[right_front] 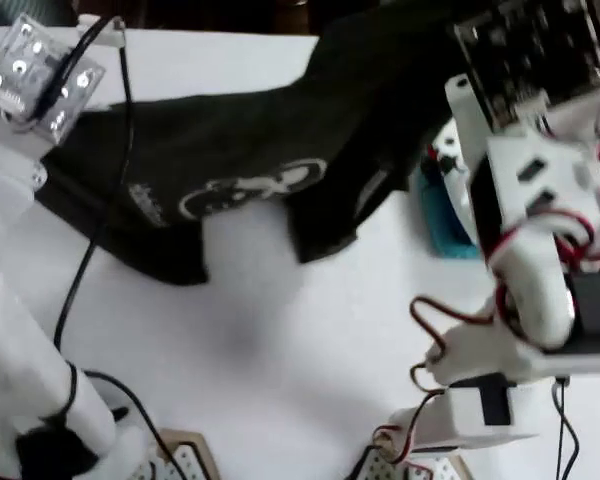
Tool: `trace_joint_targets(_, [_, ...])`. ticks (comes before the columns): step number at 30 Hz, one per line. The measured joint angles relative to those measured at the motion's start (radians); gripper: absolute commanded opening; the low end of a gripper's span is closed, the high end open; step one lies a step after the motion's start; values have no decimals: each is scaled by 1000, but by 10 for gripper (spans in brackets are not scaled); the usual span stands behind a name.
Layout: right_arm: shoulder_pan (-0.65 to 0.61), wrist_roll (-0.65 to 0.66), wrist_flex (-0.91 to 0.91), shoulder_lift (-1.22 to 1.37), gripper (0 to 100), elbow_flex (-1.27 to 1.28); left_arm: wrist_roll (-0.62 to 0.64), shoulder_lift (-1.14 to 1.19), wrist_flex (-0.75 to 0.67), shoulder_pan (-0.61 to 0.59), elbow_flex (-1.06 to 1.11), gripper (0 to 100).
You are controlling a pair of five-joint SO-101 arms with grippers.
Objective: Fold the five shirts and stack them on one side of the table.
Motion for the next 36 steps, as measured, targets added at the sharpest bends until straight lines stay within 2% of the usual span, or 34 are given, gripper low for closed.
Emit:
trace_joint_targets(6, [0,0,3,-12,19,-106,0,-77,-3,-2,-6,28])
trace_joint_targets(14, [0,60,-58,-121,19,-109,0,-120,-3,-2,-6,28])
trace_joint_targets(19, [0,71,-49,-222,19,-117,43,-146,-3,-2,-6,28])
trace_joint_targets(30, [0,71,-11,-358,19,-124,44,-158,-2,-2,-8,28])
trace_joint_targets(36, [0,71,-3,-427,19,-124,44,-282,0,-2,-8,28])
